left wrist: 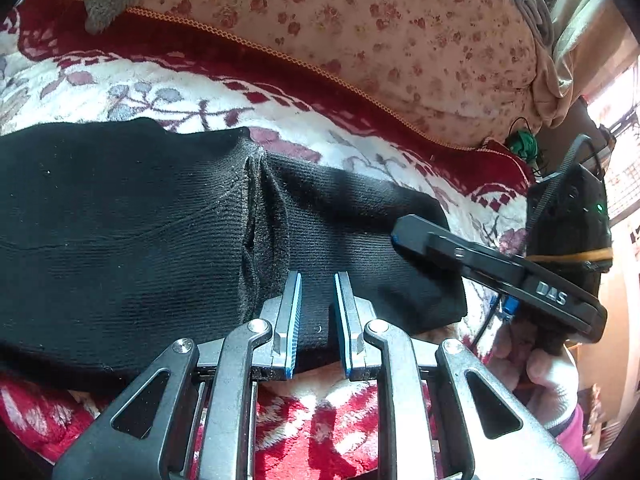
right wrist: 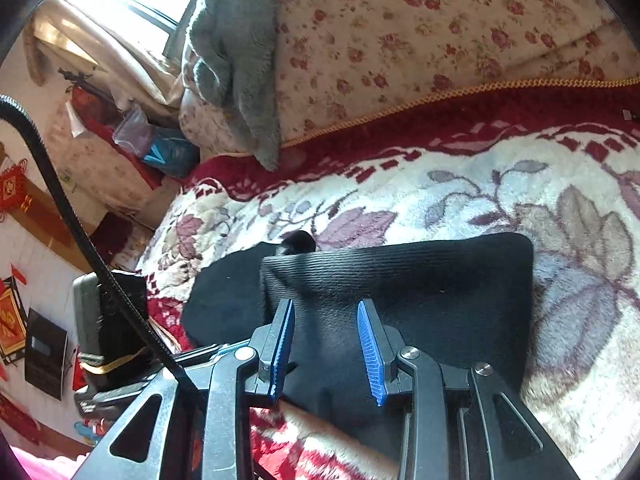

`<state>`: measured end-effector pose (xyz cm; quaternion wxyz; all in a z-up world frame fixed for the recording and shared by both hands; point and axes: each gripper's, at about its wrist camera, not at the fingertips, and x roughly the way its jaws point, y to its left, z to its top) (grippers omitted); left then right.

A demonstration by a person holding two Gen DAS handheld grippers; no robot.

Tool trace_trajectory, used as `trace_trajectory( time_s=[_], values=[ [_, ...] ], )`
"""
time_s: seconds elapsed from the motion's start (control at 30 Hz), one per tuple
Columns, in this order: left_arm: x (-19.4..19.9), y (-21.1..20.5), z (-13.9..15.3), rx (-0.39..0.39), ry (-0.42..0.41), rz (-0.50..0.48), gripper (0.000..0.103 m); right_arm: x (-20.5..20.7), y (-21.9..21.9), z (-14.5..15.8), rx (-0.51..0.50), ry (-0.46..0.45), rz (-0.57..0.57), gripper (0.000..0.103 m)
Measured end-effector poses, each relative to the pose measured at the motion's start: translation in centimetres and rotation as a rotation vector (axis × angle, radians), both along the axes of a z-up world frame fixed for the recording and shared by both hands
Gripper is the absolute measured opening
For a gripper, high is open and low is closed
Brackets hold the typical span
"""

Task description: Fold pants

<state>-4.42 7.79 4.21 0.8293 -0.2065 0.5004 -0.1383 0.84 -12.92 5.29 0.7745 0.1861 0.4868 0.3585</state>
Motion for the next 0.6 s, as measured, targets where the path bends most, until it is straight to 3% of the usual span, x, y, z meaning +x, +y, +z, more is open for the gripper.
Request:
trace_trajectory(
  time_s=[0.13,0.37,0.43,0.53,0.6],
  values=[
    [-0.3,0.0,0.3,0.022,-0.007,0.008,0.014,0.5,0.4,-0.3,-0.021,0.018,0.005,0.031],
    [-1.3,0.5,1.7,0.106,-0.031,0.049,0.014,0.2,1.5,2.5,0.005,-0.025,0.027,0.032],
    [-1.6,0.9,2.1,0.137,-0.040,0.066,0.014,0.0,2.3,3.2,0.012,-0.038,0.037,0.036],
    [-2.1,1.6,2.6,0.167,-0.048,0.101,0.031,-0.2,3.4,3.7,0.021,-0.047,0.066,0.041],
    [-2.4,2.2,2.8,0.168,-0.049,0.114,0.033,-0.3,4.4,3.8,0.019,-0.046,0.086,0.041]
  ],
)
